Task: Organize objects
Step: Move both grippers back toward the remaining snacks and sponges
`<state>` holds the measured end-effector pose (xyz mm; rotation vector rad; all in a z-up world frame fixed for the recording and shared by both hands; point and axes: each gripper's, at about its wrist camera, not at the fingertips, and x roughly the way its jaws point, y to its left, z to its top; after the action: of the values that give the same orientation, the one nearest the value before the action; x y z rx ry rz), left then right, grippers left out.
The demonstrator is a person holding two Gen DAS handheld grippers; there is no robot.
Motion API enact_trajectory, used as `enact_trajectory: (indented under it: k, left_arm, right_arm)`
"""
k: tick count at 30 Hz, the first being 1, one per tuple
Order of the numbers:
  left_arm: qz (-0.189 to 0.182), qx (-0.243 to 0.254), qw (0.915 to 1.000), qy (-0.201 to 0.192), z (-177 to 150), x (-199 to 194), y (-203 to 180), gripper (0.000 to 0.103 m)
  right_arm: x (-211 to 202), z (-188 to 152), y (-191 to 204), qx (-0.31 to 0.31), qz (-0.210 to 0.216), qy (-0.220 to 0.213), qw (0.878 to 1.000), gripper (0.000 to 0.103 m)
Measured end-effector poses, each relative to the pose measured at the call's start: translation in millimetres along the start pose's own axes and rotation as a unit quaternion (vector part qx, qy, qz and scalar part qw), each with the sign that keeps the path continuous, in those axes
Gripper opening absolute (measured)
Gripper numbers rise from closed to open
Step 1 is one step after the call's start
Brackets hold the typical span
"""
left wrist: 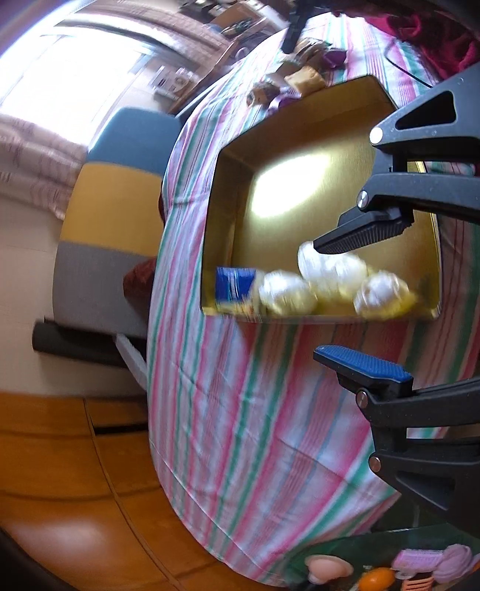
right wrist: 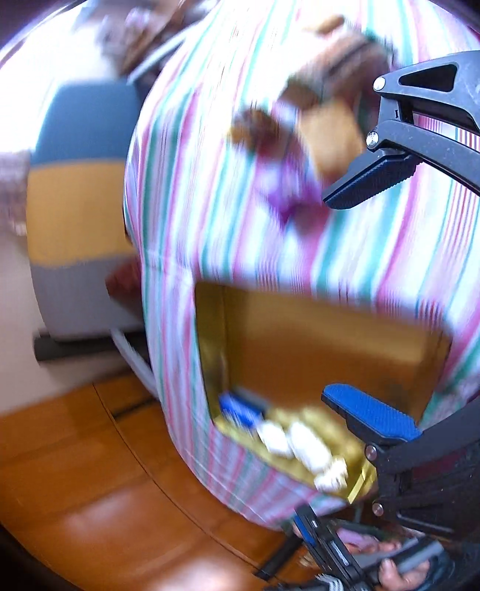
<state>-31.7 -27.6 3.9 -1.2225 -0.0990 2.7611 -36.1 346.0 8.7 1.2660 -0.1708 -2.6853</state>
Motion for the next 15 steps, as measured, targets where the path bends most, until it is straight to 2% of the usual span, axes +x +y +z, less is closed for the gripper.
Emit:
enact_trajectory:
  k: [4,6,8,10,12,15]
  left_arm:
    - [-0.035,0.056,0.9978,0.002,10.8,3.3,-43.9,0.052]
    - [-0.061,0.086,0.9944,0.007,15.3,7.5,-73.6,0.053]
    - [-0.089,0.116,0.9892,0.012,18.5,9.6,-104.1,0.058]
    - [-0.110,0.143,0.9834,0.015,20.4,12.1,-130.6,0.060]
    - [-0.139,0.163,0.9763,0.029,22.8,19.4,-160.8,0.060]
    - [-0.189,0.160,0.9657,0.077,28.1,35.8,-198.5,0.060]
  right_arm:
    - [-27.6,2.0,-79.7,0.081,-0.075,-0.040,0.993,0.100]
    - [-38.3,-2.9,-120.6,0.129,-0.118,-0.063,0.983,0.100]
    - [-42.6,-11.9,-154.8,0.183,-0.142,-0.074,0.970,0.101]
    - [-45.0,-25.3,-185.0,0.254,-0.147,-0.082,0.952,0.101]
    - [-50.7,-33.0,-207.0,0.319,-0.136,-0.093,0.934,0.100]
    - [-55.7,-38.0,-219.5,0.350,-0.129,-0.103,0.922,0.101]
